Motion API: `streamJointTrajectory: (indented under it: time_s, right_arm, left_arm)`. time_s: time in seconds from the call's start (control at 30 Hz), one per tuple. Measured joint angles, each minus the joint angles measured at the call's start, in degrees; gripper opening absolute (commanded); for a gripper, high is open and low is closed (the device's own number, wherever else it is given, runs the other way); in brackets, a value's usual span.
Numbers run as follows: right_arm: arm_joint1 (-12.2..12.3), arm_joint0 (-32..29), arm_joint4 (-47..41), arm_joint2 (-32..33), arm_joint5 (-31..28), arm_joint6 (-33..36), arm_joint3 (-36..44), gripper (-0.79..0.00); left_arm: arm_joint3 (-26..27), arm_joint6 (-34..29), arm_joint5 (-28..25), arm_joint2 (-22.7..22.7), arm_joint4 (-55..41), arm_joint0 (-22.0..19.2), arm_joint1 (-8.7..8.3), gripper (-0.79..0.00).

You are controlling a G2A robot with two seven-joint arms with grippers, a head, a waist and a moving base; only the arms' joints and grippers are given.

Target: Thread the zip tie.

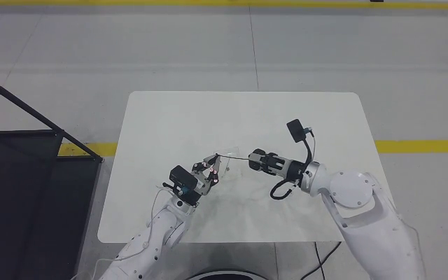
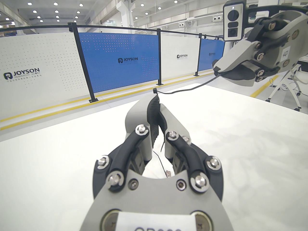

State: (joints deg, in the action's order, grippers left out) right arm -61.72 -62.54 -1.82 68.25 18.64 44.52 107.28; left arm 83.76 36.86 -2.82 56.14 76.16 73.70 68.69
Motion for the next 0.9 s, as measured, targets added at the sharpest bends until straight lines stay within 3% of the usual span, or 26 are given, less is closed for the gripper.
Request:
streamJointTrajectory:
  time_s: [0.9]
  right_arm:
    - [-0.3, -1.1, -4.8, 0.9, -4.3, -1.9, -0.4, -0.785]
  left_arm:
    - [1.3, -1.6, -0.1, 0.9, 0.9, 0.9, 0.22, -0.785]
